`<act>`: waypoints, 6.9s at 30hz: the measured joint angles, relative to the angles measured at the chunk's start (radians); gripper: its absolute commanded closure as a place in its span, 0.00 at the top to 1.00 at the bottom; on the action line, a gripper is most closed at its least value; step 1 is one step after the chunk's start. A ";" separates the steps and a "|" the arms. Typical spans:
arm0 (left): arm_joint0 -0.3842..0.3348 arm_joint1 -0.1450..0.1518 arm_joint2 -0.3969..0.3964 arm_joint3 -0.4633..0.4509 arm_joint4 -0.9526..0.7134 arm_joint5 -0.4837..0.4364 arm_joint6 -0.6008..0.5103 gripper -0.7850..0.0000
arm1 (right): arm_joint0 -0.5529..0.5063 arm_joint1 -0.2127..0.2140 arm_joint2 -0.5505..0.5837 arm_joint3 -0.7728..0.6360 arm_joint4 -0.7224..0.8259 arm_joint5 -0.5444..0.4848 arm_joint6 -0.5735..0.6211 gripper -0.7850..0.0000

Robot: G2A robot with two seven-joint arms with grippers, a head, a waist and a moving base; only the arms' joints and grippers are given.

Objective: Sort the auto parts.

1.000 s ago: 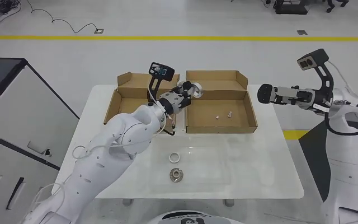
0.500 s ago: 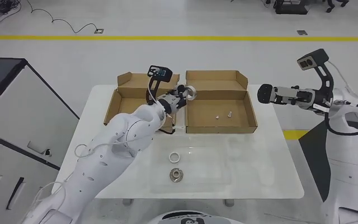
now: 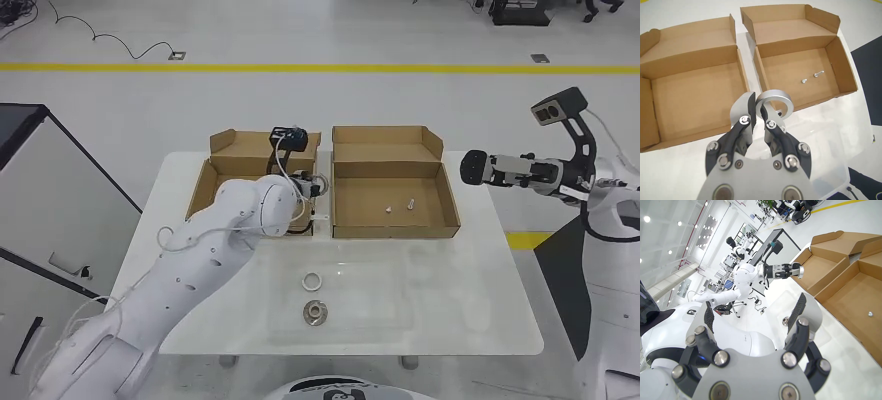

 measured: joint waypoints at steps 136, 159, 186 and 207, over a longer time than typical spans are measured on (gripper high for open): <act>0.101 -0.067 -0.053 -0.189 0.392 -0.890 -0.380 1.00 | 0.000 0.000 0.000 0.000 0.000 0.000 0.000 1.00; -0.292 0.100 0.348 -0.179 -0.156 -0.892 -0.380 1.00 | 0.000 0.000 0.000 0.000 0.000 0.000 0.000 1.00; -0.393 0.085 0.531 -0.143 -0.462 -0.859 -0.380 1.00 | 0.000 0.000 0.000 0.000 0.000 0.000 0.000 1.00; -0.318 0.078 0.547 -0.089 -0.457 -0.903 -0.358 0.95 | 0.000 0.000 0.000 0.000 0.000 0.000 0.000 1.00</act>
